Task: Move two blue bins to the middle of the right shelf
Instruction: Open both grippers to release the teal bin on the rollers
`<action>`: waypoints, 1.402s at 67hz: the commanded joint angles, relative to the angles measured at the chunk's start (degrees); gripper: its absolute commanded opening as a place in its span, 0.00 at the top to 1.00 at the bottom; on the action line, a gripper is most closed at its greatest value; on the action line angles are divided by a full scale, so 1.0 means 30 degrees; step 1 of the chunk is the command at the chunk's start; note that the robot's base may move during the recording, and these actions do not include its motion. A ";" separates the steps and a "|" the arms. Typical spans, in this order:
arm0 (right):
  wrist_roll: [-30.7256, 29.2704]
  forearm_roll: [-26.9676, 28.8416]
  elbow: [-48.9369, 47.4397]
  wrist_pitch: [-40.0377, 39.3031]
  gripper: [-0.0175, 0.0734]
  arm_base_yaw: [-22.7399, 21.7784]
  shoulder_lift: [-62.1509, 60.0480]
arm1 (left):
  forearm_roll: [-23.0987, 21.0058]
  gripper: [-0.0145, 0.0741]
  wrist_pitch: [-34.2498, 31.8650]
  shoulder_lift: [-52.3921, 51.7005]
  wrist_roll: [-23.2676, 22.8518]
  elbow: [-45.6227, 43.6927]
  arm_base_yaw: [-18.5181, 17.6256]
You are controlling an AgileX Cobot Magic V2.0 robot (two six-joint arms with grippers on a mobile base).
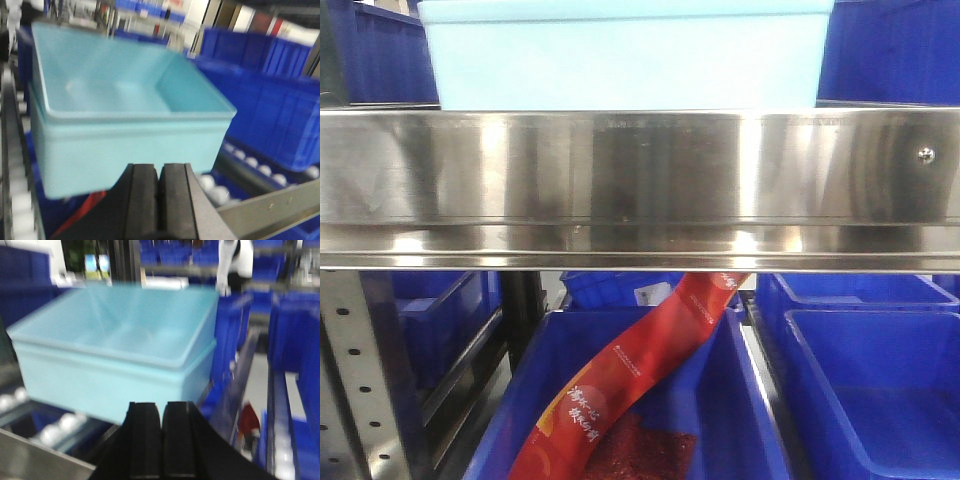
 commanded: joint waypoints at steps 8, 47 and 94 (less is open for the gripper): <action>-0.0160 -0.0267 0.0051 -0.1014 0.99 0.0006 -0.2007 | 0.0002 0.96 -0.0300 -0.2151 0.0079 0.0001 -0.0102; -0.0160 -0.0267 0.0051 -0.0876 0.99 0.0006 -0.2579 | 0.0002 0.96 -0.0371 -0.2936 0.0079 0.0001 -0.0102; -1.2363 1.1913 0.8836 -0.4826 0.99 -0.7598 -0.6630 | 0.0002 0.96 -0.0371 -0.2936 0.0079 0.0001 -0.0102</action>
